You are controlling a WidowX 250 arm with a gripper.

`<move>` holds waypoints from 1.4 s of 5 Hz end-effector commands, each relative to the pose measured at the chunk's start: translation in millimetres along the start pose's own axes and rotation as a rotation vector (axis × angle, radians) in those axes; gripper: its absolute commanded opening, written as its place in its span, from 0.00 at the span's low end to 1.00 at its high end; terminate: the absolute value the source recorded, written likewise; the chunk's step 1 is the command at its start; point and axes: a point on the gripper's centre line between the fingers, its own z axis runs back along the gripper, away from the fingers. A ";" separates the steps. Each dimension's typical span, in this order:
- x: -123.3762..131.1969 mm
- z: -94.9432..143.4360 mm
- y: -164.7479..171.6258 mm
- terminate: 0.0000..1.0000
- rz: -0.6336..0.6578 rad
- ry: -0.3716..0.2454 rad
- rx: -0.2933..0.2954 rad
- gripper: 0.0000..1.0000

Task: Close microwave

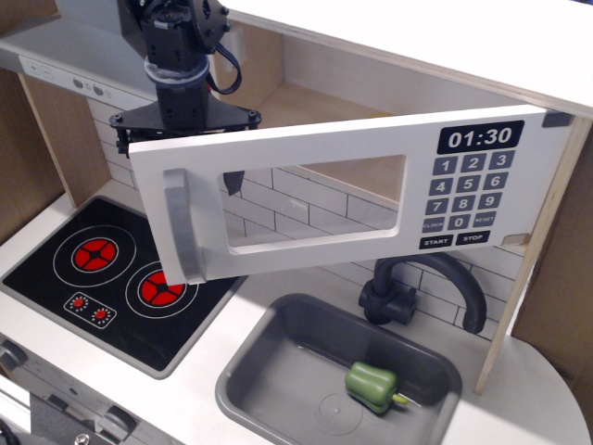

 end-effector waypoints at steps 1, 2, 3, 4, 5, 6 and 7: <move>0.0 0.0 0.0 0.00 0.000 0.000 0.000 1.00; 7.0 8.3 23.2 0.00 -0.005 -0.030 -0.009 1.00; 9.7 18.8 47.1 0.00 -0.032 -0.051 -0.017 1.00; 4.2 33.5 75.6 0.00 -0.065 -0.084 -0.024 1.00; -8.8 37.5 89.6 0.00 -0.114 -0.045 0.016 1.00; -30.1 33.6 97.6 0.00 -0.158 -0.028 0.058 1.00; -49.2 34.3 102.4 0.00 -0.203 -0.018 0.079 1.00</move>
